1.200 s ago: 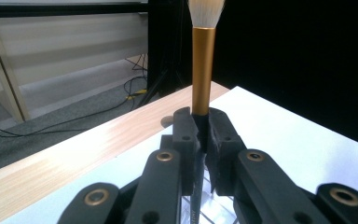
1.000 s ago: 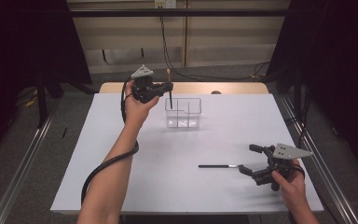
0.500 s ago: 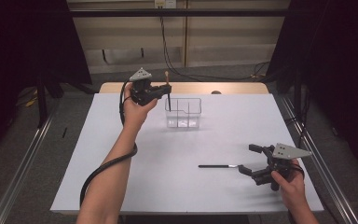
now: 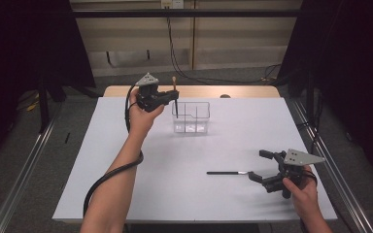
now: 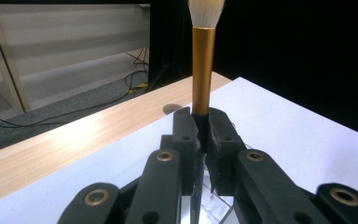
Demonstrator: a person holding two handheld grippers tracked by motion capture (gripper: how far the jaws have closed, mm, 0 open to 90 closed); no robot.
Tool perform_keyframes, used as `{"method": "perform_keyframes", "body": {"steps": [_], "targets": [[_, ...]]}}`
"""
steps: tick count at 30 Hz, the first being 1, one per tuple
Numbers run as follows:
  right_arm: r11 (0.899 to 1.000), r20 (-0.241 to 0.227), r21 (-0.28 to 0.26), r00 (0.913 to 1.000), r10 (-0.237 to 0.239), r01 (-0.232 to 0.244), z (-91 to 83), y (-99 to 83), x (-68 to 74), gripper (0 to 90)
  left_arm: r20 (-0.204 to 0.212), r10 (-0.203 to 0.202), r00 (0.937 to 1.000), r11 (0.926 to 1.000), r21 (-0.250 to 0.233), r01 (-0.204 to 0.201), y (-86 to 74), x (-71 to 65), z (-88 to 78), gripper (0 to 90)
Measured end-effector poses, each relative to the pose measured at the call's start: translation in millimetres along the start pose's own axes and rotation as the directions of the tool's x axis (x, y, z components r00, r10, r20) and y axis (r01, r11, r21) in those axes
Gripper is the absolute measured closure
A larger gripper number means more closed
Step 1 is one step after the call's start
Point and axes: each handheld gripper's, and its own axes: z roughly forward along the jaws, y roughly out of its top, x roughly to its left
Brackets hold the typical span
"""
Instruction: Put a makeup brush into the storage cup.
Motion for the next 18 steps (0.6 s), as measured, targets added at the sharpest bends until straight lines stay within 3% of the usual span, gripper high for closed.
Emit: {"method": "perform_keyframes", "body": {"steps": [18], "targets": [[1.0,0.0,0.001,1.0,-0.003,0.003,-0.2,-0.3,0.3,2.9,0.002,-0.014,0.9999,0.9998,0.012,0.014,-12.3,0.3,0.3,83.2]]}}
